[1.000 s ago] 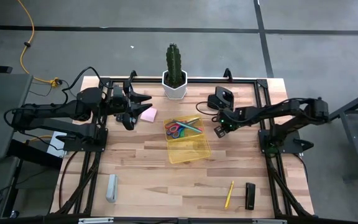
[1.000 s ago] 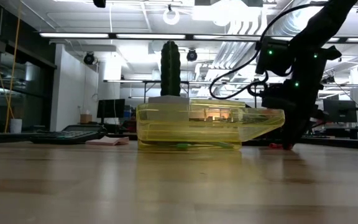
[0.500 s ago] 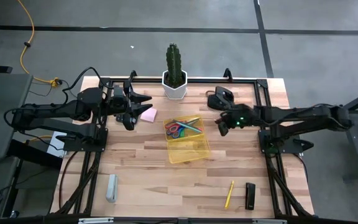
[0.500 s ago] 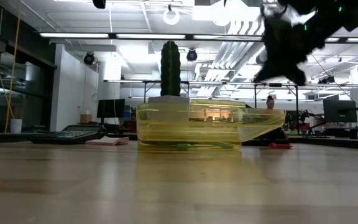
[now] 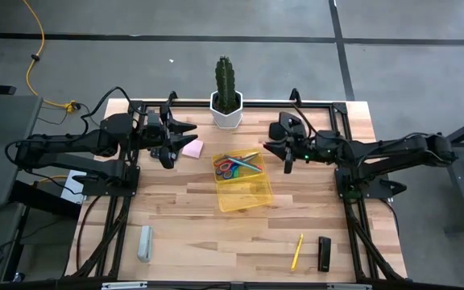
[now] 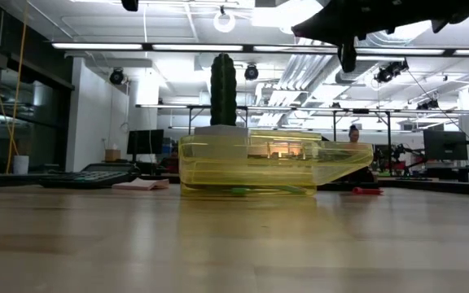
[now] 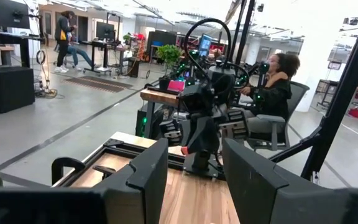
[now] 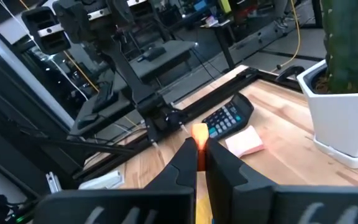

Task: Pack school essentials
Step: Put the small orange eraser into the yellow supply box

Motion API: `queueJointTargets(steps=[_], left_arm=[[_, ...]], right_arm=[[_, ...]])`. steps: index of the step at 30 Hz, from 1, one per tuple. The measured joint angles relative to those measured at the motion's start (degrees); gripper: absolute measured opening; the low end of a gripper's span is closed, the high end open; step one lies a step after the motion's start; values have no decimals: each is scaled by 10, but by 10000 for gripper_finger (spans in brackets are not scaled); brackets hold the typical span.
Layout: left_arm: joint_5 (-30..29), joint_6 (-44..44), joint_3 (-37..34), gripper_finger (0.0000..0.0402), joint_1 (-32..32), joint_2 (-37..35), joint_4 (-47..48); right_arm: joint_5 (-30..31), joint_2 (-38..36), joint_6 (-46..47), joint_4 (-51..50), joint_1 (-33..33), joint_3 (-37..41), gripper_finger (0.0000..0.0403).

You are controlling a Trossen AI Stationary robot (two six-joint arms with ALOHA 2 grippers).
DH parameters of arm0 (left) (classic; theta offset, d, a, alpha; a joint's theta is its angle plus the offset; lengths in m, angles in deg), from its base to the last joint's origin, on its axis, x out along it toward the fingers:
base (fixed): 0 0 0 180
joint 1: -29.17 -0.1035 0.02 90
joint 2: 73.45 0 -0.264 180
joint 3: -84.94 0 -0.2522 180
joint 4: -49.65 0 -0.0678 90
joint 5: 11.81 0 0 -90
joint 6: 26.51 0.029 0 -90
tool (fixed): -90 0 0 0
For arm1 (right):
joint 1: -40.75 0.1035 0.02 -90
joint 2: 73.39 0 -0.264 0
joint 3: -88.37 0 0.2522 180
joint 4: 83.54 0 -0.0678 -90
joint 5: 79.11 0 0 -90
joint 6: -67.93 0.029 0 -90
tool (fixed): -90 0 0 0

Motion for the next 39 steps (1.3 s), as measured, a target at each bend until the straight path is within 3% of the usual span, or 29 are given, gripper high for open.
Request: queueJointTargets(steps=[39], left_arm=[[0,0,0,140,0,0,17]], right_arm=[[-57,0,-67,49,0,-1,0]])
